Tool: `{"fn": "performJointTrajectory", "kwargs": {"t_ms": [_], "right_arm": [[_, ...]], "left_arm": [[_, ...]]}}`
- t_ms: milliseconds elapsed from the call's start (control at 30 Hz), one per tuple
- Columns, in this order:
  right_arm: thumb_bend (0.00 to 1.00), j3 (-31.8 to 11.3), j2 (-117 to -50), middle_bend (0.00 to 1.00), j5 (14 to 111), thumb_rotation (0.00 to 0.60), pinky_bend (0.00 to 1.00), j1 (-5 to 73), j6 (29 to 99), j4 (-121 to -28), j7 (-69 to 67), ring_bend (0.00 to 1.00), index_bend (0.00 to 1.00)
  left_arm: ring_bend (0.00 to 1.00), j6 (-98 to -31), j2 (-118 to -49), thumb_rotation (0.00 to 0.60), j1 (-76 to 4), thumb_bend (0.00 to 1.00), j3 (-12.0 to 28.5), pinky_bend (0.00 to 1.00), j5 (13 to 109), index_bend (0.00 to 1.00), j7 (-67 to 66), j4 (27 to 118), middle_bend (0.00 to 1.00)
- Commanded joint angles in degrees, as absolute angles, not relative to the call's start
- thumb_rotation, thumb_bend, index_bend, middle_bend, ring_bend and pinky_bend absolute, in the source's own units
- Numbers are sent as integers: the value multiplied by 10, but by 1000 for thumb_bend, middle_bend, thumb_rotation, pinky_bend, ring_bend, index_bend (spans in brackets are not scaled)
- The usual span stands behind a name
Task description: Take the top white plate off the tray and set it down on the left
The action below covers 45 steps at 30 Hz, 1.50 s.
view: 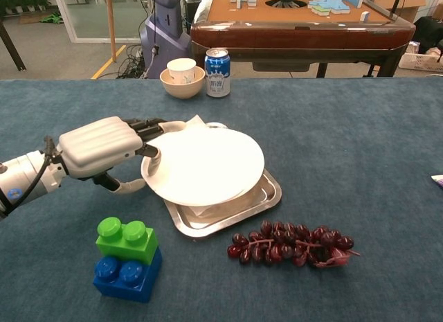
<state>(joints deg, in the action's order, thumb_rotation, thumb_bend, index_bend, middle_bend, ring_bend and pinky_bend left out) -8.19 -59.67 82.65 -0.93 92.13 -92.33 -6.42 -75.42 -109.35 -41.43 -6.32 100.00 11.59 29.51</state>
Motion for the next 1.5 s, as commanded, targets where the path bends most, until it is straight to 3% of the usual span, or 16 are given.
{"fn": "performJointTrajectory", "kwargs": {"t_ms": [33,300,1500], "right_arm": [[0,-82,-597,340,827,600,228,-9,921,-923,-64,214,360],[0,-81,-597,340,827,600,228,-9,921,-923,-63,214,360],[0,-79,-602,340,828,600,228,-6,916,-924,-49,214,360]], "left_arm": [[0,-755,-1094,600,-414,394,-63,181,999,516,116,294,11],[0,-759,-1097,600,-411,445,-63,182,998,527,120,290,11],[0,-859,-1078,600,-375,438,-56,204,999,649,183,296,38]]}}
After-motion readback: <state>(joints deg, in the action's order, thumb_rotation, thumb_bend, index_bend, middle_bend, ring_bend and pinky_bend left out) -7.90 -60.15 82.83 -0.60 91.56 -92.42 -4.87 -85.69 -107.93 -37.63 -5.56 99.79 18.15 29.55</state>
